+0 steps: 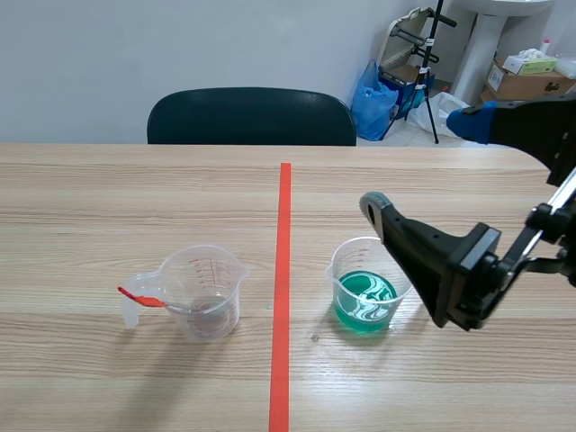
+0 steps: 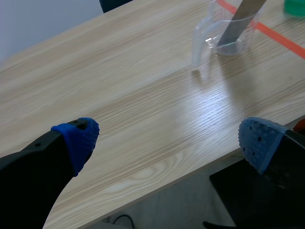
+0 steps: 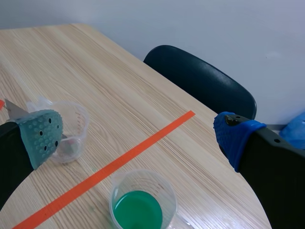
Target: Do the redox reaction experiment
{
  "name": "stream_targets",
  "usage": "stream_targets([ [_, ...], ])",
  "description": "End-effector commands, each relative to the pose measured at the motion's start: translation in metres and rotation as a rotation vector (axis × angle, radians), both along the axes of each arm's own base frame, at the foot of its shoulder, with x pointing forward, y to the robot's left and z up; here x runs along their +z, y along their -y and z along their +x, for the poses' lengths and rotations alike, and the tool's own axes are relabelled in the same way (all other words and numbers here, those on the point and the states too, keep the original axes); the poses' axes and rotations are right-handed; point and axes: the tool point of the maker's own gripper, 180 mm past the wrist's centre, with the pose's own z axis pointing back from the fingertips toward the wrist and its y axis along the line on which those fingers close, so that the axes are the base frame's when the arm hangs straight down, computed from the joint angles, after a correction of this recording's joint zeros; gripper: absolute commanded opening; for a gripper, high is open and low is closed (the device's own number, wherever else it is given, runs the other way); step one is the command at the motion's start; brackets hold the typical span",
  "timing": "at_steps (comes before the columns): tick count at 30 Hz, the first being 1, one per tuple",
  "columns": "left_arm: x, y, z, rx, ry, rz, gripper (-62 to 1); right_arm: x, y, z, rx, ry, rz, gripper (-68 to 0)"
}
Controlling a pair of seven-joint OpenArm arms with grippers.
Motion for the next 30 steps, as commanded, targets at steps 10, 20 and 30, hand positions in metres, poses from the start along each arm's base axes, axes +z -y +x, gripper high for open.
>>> stream_targets([
  [10, -0.014, 0.072, -0.003, -0.065, -0.040, -0.104, 1.4, 0.011, -0.007, 0.002, 0.018, 0.024, 0.005, 0.4],
  [20, -0.008, 0.103, 0.011, -0.134, -0.020, -0.117, 1.4, 0.011, -0.001, 0.008, -0.003, 0.026, -0.028, 0.4],
  [30, -0.011, 0.115, 0.066, -0.155, 0.003, -0.023, 1.4, 0.007, 0.001, 0.009, -0.011, 0.011, -0.044, 0.4],
])
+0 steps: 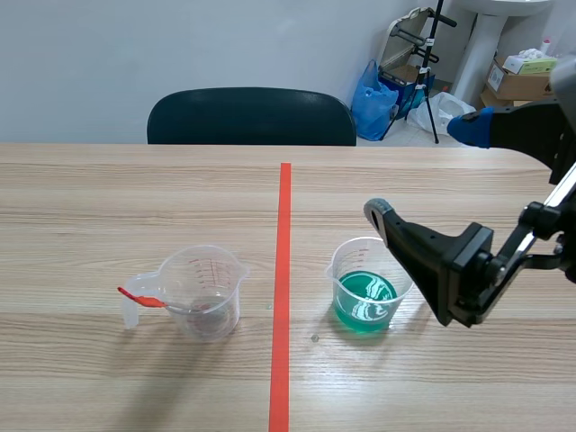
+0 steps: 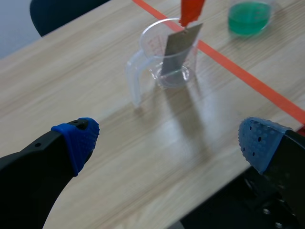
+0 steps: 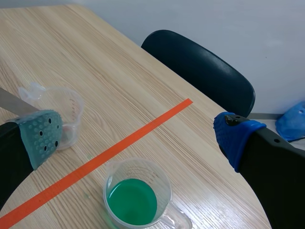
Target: Do the redox reaction experiment
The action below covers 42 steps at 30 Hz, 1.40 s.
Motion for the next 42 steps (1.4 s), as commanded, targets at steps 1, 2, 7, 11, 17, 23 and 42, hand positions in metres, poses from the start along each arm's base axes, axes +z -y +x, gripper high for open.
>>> stream_targets([
  [1, 0.007, 0.009, 0.007, -0.012, 0.035, -0.034, 1.4, 0.016, 0.000, 0.003, 0.000, 0.048, 0.017, 0.4],
  [2, 0.008, 0.012, 0.011, -0.016, 0.045, -0.040, 1.4, 0.016, 0.000, 0.003, 0.000, 0.048, 0.018, 0.4],
  [7, 0.013, 0.021, 0.023, -0.037, 0.089, -0.070, 1.4, 0.018, 0.000, 0.002, 0.004, 0.059, 0.028, 0.4],
  [11, 0.021, 0.023, 0.028, -0.040, 0.109, -0.112, 1.4, 0.019, 0.001, 0.003, 0.001, 0.060, 0.027, 0.4],
  [17, 0.030, 0.027, 0.033, -0.059, 0.131, -0.108, 1.4, 0.019, 0.001, 0.003, 0.001, 0.061, 0.028, 0.4],
  [23, 0.030, 0.027, 0.033, -0.059, 0.127, -0.104, 1.4, 0.019, 0.001, 0.003, 0.001, 0.061, 0.028, 0.4],
  [42, 0.030, 0.027, 0.033, -0.059, 0.127, -0.103, 1.4, 0.020, 0.000, 0.003, 0.002, 0.064, 0.031, 0.4],
])
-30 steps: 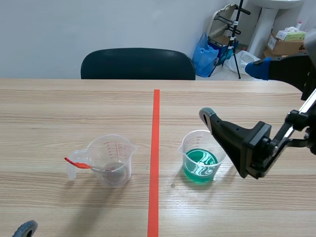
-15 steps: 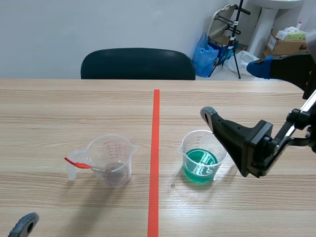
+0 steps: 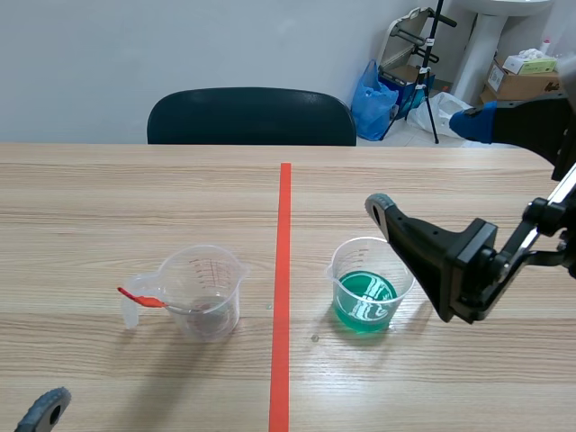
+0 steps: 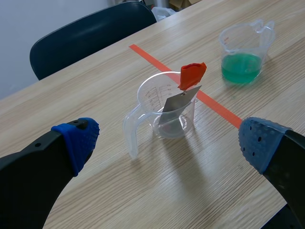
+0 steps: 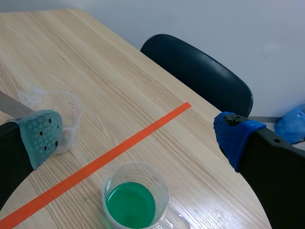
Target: Do the redox reaction experiment
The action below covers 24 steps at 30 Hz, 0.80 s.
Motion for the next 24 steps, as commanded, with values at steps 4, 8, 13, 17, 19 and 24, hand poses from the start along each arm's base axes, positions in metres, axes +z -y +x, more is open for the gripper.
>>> stream_targets([
  [4, 0.0074, 0.0010, 0.0017, -0.002, 0.023, -0.009, 1.4, 0.0151, -0.0005, 0.0023, 0.002, 0.046, 0.019, 0.4],
  [8, 0.0074, 0.0009, 0.0017, -0.002, 0.023, -0.009, 1.4, 0.0151, -0.0005, 0.0023, 0.002, 0.046, 0.019, 0.4],
  [13, 0.0074, 0.0009, 0.0017, -0.002, 0.023, -0.009, 1.4, 0.0096, 0.0006, 0.0030, -0.004, 0.027, -0.006, 0.4],
  [17, 0.0074, 0.0009, 0.0017, -0.002, 0.023, -0.009, 1.4, 0.0100, 0.0005, 0.0030, -0.004, 0.029, -0.005, 0.4],
  [19, 0.0074, 0.0009, 0.0017, -0.002, 0.023, -0.009, 1.4, 0.0138, -0.0004, 0.0024, 0.002, 0.044, 0.010, 0.4],
  [24, 0.0075, 0.0009, 0.0017, -0.002, 0.024, -0.009, 1.4, 0.0191, -0.0019, 0.0011, 0.012, 0.065, 0.030, 0.4],
])
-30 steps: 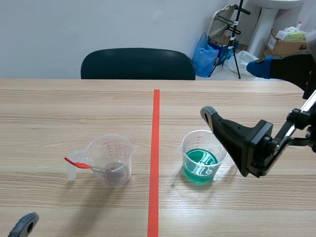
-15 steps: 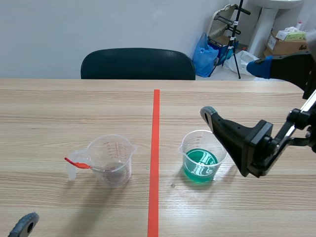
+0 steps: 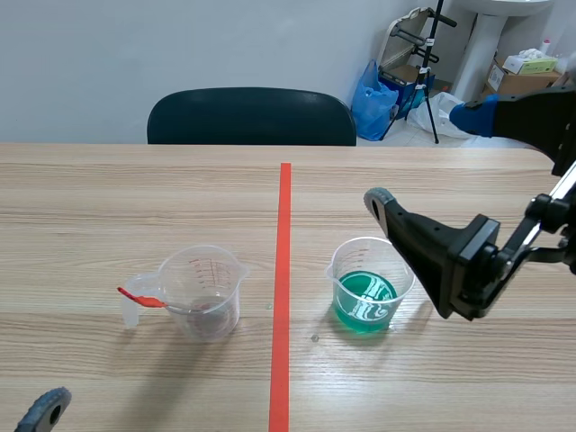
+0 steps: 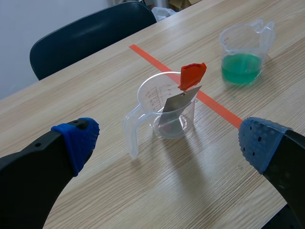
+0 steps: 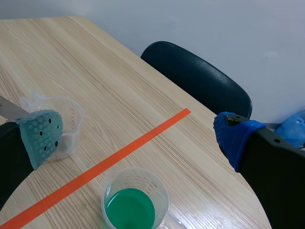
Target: Do the redox reaction experiment
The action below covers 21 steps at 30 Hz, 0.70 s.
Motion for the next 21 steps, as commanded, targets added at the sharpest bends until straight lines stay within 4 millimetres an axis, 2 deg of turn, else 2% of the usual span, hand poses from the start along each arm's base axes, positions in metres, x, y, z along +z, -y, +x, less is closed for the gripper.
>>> stream_targets([
  [1, 0.0075, 0.0009, 0.0017, -0.002, 0.024, -0.009, 1.4, 0.0139, -0.0006, 0.0019, 0.004, 0.040, 0.015, 0.4],
  [21, 0.0075, 0.0009, 0.0018, -0.001, 0.024, -0.009, 1.4, 0.0120, -0.0002, 0.0023, 0.001, 0.033, 0.008, 0.4],
])
